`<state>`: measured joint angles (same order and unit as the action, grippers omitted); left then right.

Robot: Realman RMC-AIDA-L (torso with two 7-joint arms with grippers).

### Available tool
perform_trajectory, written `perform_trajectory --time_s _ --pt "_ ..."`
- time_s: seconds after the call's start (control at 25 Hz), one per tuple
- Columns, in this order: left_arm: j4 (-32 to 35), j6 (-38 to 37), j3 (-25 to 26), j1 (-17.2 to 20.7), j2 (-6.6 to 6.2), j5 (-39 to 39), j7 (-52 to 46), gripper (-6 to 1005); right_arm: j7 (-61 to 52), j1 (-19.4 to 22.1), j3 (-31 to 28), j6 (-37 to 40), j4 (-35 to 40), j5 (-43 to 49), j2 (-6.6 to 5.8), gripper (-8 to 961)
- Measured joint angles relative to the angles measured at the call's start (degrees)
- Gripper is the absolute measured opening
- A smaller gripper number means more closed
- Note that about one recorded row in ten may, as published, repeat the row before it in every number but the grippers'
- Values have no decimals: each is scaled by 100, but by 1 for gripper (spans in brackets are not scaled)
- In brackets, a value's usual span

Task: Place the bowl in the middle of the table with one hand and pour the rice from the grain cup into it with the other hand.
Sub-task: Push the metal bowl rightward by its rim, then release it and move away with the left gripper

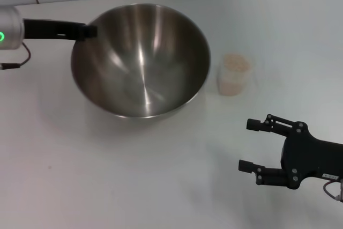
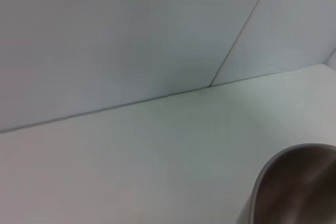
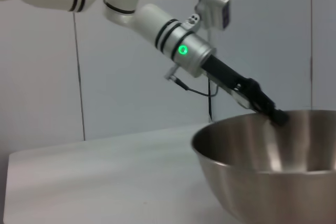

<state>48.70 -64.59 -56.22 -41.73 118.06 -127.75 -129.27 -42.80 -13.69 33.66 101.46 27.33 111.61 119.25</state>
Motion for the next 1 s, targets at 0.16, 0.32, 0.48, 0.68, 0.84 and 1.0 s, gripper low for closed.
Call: perform_trajectory --time_s 0.16,0.32,0.48,0.68,0.84,1.0 --pt "-287 221 -6 -127 -1 -94 74 39 0 -7 0 6 0 0 0 817" --pt "-417 368 -15 -121 2 -99 194 40 0 -13 0 0 -1 0 0 817" --pt "-468 422 9 -89 4 -80 252 40 0 -34 0 -12 -17 0 0 817" --pt "-464 462 0 -60 10 -72 281 120 0 -48 0 -26 -36 0 0 817" --pt "-338 507 10 7 33 -53 297 294 0 -49 -37 -48 -57 -20 0 817" --pt "817 24 -33 654 51 777 955 419 0 -3 -272 -75 -148 -128 0 818"
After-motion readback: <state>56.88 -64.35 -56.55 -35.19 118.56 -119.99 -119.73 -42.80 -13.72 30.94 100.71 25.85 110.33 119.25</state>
